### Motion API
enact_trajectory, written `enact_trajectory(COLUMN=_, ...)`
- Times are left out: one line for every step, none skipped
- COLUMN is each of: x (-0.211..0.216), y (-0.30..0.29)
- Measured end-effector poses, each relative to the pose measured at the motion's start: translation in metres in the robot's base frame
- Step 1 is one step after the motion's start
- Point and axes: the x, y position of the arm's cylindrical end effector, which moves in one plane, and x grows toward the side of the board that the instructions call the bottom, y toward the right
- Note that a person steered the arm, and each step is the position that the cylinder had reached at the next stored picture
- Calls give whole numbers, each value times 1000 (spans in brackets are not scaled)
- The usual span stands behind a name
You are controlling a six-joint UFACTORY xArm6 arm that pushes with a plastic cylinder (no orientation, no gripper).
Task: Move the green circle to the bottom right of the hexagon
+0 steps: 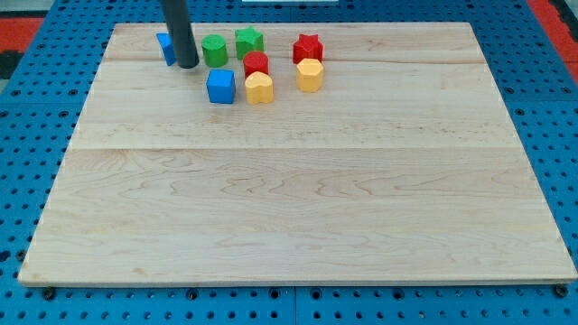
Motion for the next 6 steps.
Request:
enact_trajectory(x=-24, y=8)
enact_trajectory(x=-30, y=6)
enact_trajectory(x=-33, y=6)
enact_trajectory(x=-59, y=7)
enact_trajectory(x=-76, y=21)
enact_trajectory(x=-78, y=69)
